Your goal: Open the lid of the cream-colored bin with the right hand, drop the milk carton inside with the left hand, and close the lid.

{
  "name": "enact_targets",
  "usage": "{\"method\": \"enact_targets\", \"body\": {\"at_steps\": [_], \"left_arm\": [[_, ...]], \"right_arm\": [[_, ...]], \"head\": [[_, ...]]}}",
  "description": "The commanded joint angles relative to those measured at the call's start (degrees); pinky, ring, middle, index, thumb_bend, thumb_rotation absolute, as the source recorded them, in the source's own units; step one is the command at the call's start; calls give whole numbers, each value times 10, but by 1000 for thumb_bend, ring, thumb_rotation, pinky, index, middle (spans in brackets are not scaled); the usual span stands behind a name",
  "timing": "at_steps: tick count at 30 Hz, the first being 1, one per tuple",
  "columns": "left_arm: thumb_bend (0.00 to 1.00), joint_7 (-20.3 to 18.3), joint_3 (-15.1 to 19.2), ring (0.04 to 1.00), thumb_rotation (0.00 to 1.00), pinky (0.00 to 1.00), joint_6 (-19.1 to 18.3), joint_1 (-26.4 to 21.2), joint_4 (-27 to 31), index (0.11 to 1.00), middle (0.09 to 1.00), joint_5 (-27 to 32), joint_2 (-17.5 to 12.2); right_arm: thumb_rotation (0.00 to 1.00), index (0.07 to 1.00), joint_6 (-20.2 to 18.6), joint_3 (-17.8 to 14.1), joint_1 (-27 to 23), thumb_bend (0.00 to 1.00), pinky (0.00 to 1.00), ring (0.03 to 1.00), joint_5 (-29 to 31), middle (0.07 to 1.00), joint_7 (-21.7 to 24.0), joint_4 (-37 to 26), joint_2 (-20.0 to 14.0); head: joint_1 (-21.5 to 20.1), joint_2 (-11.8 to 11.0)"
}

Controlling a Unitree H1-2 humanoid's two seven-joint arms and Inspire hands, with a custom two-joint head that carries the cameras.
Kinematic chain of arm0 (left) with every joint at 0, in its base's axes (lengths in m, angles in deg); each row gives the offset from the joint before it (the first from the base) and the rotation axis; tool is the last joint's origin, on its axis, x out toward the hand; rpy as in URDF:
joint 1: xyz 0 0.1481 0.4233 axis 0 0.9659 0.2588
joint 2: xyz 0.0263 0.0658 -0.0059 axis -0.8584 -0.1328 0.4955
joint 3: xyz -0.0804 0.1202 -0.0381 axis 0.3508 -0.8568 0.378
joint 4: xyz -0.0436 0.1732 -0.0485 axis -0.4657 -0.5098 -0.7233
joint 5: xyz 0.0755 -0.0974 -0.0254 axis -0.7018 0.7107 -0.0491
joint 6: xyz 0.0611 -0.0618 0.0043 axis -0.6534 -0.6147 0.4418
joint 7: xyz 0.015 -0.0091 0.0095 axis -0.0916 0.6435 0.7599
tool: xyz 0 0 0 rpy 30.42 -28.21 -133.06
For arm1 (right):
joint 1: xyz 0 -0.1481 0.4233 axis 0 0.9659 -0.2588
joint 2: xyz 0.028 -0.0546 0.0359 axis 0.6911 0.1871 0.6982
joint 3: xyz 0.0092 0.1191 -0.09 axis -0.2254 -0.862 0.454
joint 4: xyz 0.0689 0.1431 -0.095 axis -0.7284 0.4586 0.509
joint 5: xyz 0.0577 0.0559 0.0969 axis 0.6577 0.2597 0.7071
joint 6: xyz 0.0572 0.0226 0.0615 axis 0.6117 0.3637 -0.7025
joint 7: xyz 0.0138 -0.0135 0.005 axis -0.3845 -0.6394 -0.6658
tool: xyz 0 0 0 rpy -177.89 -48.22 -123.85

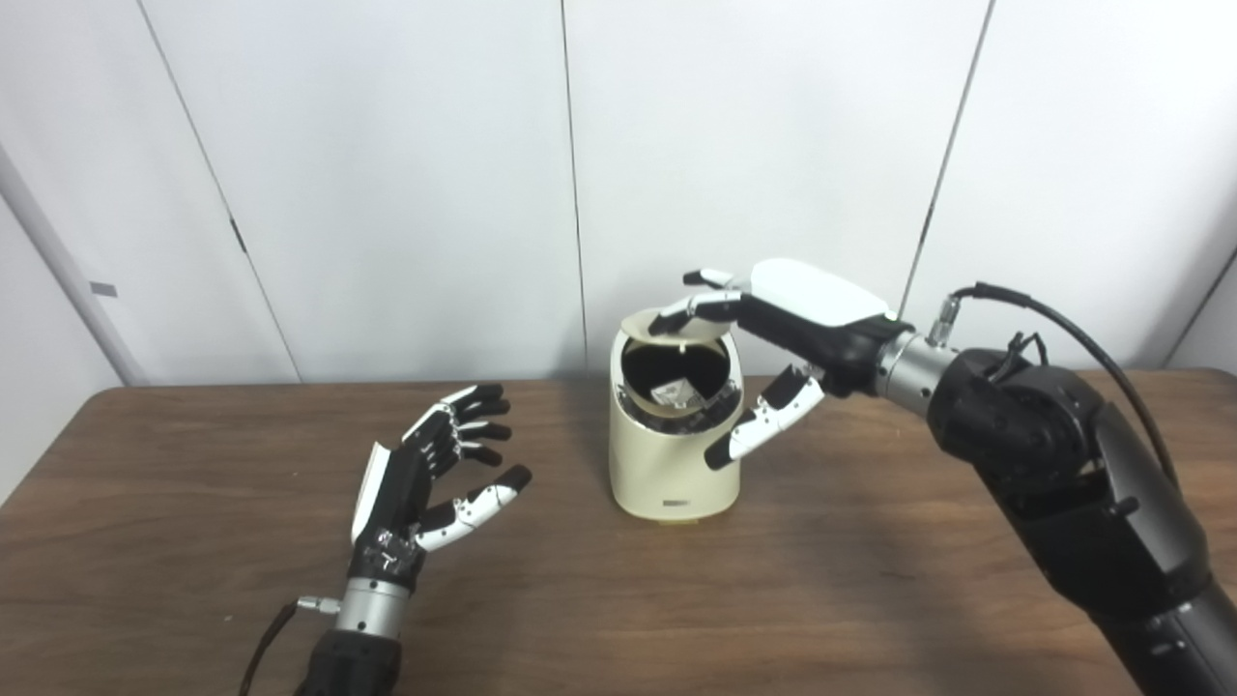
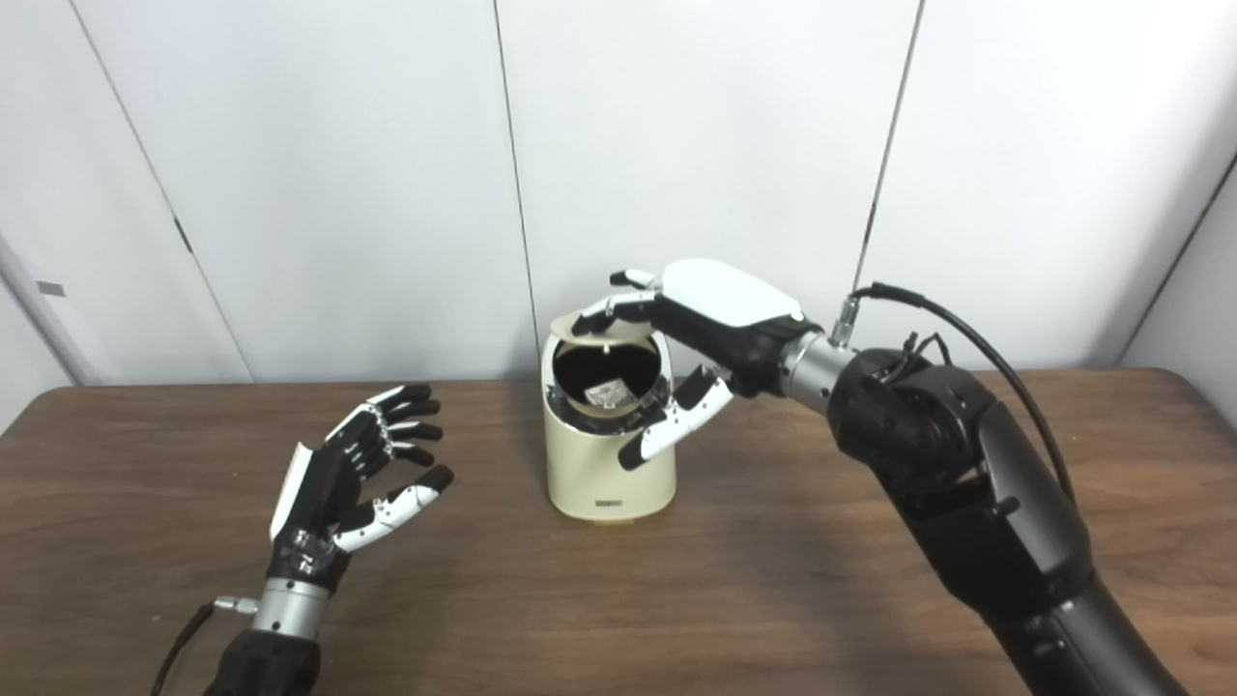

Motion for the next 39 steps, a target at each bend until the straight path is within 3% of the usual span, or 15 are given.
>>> {"method": "enact_targets", "body": {"at_steps": [1, 12, 24, 39], "left_arm": [[654, 1, 4, 674, 207, 564, 11, -12, 23, 797, 757, 9, -4], [675, 3, 6, 682, 250, 572, 7, -8, 30, 799, 759, 6, -1], [665, 4, 6, 677, 230, 570, 9, -8, 28, 796, 759, 2, -1], [651, 4, 5, 669, 218, 567, 9, -8, 32, 796, 754, 0, -1]], "right_arm": [[359, 797, -3, -5, -17, 797, 877, 961, -4, 805, 2, -25, -13], [384, 801, 2, -1, -5, 757, 932, 975, -6, 809, 14, -34, -16], [380, 802, 7, -3, 2, 765, 855, 973, -3, 814, 13, -33, -19], [405, 802, 16, 5, 17, 772, 993, 974, -7, 802, 11, -26, -18]], "head": [[2, 3], [0, 3], [0, 8], [2, 13]]}}
